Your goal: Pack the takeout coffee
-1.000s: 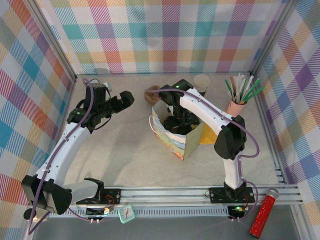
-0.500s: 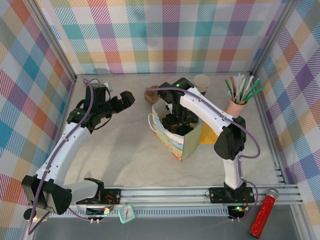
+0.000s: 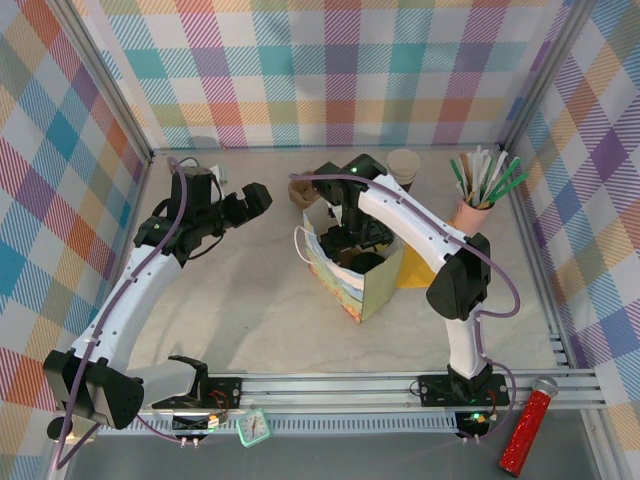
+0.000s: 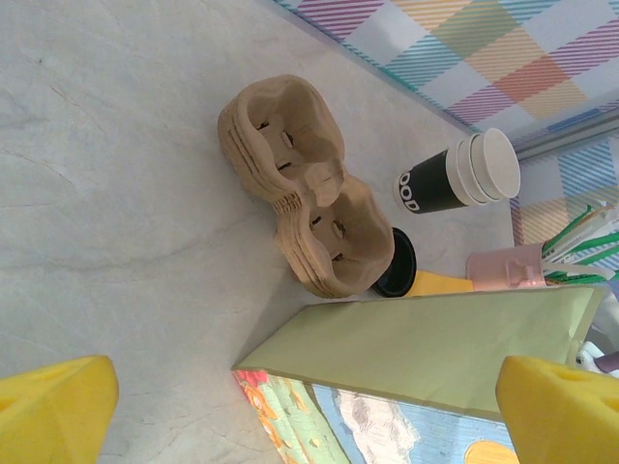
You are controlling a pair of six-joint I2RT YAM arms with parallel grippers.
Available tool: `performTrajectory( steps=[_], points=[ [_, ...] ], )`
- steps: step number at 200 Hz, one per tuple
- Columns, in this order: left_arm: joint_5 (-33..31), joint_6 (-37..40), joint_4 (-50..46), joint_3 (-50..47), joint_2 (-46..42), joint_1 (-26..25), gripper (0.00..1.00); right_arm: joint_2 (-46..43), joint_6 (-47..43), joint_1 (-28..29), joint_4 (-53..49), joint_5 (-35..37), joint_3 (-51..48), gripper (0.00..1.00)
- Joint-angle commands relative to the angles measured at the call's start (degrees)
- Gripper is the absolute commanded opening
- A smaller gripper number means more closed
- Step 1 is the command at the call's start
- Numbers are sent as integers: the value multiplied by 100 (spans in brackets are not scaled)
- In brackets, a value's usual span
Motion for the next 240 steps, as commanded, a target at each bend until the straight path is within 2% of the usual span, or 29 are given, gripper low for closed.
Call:
performTrajectory(
  steps=[1, 139, 152, 176, 240],
  points=[
    [132, -40, 168, -55, -11, -53, 100, 114, 92, 40, -663, 6, 187, 97],
    [125, -33, 187, -73, -1, -119, 100, 87, 230, 75, -962, 60, 656, 94],
    [126, -44, 187, -72, 6, -119, 100, 52, 239, 77, -953, 41, 667, 89],
    [118, -49, 178, -64, 14, -119, 100, -17, 280, 82, -960, 48, 688, 88],
    [108, -35, 160, -21, 14, -128, 100, -175, 386, 92, -969, 138, 672, 90]
  ],
)
